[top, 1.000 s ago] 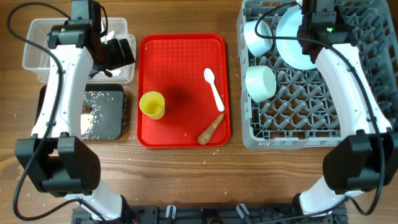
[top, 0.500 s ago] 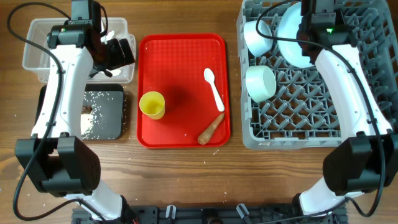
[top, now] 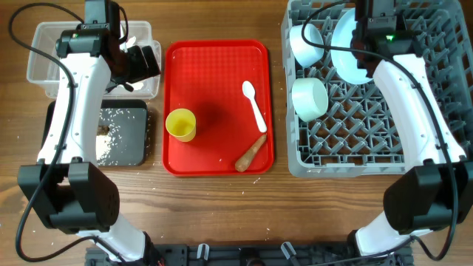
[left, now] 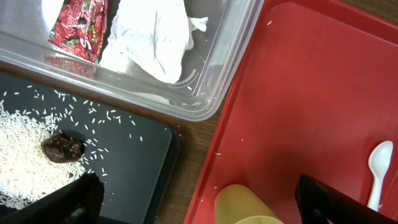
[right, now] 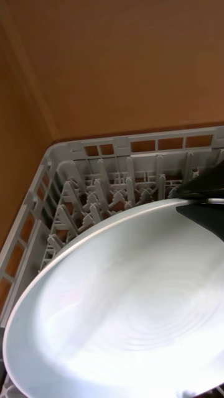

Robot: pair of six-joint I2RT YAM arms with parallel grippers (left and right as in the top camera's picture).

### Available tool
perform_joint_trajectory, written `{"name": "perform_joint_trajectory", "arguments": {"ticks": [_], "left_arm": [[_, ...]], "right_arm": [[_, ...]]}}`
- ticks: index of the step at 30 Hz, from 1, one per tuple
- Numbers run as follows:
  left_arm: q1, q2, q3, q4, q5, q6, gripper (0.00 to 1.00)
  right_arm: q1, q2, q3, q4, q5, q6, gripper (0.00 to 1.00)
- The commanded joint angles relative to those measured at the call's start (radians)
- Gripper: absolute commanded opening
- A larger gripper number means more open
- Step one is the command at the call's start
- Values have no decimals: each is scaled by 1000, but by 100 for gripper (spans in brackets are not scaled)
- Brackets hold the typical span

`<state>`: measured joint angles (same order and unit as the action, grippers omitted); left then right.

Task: Sort waste into correct bins and load items into the dishwasher rack
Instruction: 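Release the plate and raise the right gripper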

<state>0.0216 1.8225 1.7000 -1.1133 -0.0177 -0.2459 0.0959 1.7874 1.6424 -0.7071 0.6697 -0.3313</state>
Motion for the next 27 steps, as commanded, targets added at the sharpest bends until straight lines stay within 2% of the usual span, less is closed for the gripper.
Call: {"name": "perform_joint_trajectory", "arguments": {"ticks": [1,8,15,18,20,23,27], "left_arm": [[3,-22,15,3,-2,2,100],[3,-22,15,3,-2,2,100],[3,-22,15,3,-2,2,100],[3,-22,15,3,-2,2,100],[3,-22,15,3,-2,2,100],[3,-22,15,2,-2,2,100],[3,-22,15,3,-2,2,100]], "right_arm": [[8,-9,-7,-18,-11,78,4],[35,-9,-6,-47,261,66,4],[147,-9,-6,9,259,-79,4],[166,-9,-7,9,284,-86,4],[166,-9,-7,7,329,-84,4],[165,-9,-7,46,501,-110,4],[165,-9,-7,80,488,-137,4]]}}
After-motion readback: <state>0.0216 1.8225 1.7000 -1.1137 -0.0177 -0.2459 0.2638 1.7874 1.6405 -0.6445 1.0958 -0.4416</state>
